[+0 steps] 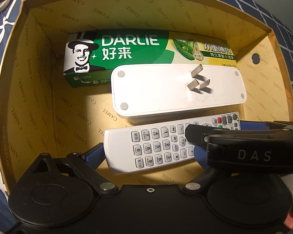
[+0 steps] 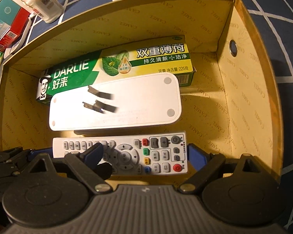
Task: Organize objects
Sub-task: 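Carry the grey TV remote with the right tool over the box, then lower the TV remote beside the plug adapter and open the right tool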
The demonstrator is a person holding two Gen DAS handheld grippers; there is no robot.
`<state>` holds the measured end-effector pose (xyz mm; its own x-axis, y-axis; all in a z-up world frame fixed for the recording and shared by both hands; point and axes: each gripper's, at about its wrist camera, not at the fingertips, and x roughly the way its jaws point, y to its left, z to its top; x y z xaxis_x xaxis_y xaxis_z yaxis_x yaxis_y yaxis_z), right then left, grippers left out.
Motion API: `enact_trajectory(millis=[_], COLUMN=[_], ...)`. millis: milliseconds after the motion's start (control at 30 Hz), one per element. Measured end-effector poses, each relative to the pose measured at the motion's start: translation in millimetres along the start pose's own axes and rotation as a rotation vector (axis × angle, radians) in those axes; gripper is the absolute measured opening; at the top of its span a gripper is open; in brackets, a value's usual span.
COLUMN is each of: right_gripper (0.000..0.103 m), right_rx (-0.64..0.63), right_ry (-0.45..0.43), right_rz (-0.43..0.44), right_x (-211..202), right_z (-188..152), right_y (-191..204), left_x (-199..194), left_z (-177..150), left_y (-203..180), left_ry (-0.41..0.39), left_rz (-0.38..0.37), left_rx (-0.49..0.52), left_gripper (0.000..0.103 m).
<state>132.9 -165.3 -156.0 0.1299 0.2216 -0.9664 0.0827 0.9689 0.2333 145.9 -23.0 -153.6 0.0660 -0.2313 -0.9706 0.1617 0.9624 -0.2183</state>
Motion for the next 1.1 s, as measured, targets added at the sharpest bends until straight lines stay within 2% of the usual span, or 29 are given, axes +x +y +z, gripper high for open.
enact_trajectory(millis=[433,633,867,1100], right_gripper=[0.092,0.092,0.092,0.092], right_rx=[0.012,0.008,-0.028,-0.062], right_ry=[0.035,0.028,-0.009,-0.066], right_rz=[-0.001,0.006,0.004,0.048], right_x=[12.7,9.7,-10.0,-45.6], right_z=[-0.5,-3.7,-13.4,-20.5], right_y=[1.3,2.6,10.1,7.8], left_x=[9.9,3.2,-20.3,-56.6], left_z=[0.5,3.5,-6.5,-27.4], left_y=[5.7,3.6,-0.8,-9.5], left_ry=[0.035,0.028,-0.017,-0.088], left_rz=[-0.003,0.007,0.032,0.052], left_rx=[0.004,-0.008,-0.021,-0.036], left_gripper=[0.095,0.096,0.097,0.097])
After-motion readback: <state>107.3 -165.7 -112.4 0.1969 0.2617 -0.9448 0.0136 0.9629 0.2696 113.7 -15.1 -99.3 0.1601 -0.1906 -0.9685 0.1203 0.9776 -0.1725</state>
